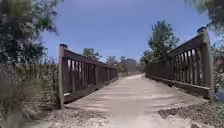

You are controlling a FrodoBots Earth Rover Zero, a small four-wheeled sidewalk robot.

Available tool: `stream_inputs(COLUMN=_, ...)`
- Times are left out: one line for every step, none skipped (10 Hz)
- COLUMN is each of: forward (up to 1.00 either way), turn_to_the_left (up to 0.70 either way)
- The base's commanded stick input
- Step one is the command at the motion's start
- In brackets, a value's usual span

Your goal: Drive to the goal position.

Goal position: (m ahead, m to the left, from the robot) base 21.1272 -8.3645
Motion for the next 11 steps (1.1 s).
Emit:
stream_inputs(forward=0.3, turn_to_the_left=-0.53)
stream_inputs(forward=0.3, turn_to_the_left=-0.09)
stream_inputs(forward=0.3, turn_to_the_left=0.0)
stream_inputs(forward=0.3, turn_to_the_left=0.0)
stream_inputs(forward=0.3, turn_to_the_left=0.0)
stream_inputs(forward=0.3, turn_to_the_left=0.0)
stream_inputs(forward=0.3, turn_to_the_left=0.0)
stream_inputs(forward=0.3, turn_to_the_left=0.0)
stream_inputs(forward=0.3, turn_to_the_left=0.0)
stream_inputs(forward=0.3, turn_to_the_left=0.0)
stream_inputs(forward=0.3, turn_to_the_left=0.0)
